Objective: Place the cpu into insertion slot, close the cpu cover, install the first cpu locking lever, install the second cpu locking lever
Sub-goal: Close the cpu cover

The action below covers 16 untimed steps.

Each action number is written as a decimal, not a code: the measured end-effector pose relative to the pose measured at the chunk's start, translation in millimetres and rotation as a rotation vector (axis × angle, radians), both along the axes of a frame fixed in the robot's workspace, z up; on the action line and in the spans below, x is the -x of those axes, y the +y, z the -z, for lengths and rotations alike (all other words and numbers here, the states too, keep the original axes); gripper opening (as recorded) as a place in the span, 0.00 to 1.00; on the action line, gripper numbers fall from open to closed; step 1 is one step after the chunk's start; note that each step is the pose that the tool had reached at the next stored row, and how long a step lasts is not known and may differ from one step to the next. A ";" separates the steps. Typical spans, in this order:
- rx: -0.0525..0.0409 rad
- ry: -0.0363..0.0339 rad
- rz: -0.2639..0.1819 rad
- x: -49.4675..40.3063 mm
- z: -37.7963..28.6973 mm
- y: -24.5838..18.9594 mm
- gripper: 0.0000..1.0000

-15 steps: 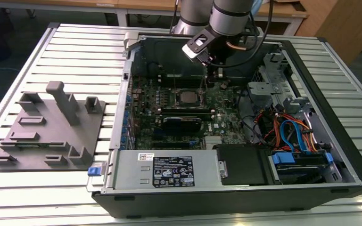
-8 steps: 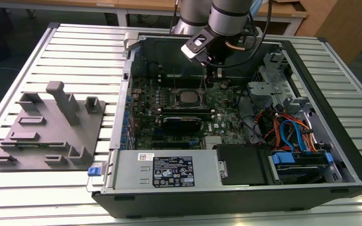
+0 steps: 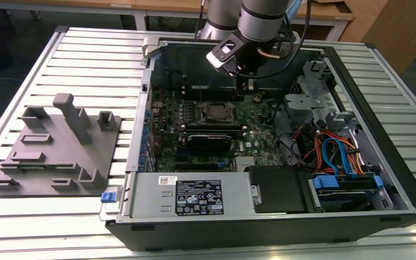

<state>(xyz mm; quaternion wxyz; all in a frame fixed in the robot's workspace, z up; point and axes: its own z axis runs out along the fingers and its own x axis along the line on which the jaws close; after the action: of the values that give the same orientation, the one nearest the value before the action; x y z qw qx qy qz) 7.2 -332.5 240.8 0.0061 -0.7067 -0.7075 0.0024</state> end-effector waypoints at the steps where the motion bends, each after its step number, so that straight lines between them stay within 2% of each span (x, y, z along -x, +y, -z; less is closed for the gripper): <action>1: -0.0001 0.0000 0.000 0.2 0.1 0.0 0.10; 7: -0.0002 -0.0001 0.000 4.2 1.8 0.0 0.10; 16: -0.0001 0.0009 0.000 23.2 9.8 0.0 0.10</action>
<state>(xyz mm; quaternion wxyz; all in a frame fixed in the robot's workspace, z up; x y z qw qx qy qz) -16.0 -332.5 231.0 0.0064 -0.7066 -0.7076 0.0027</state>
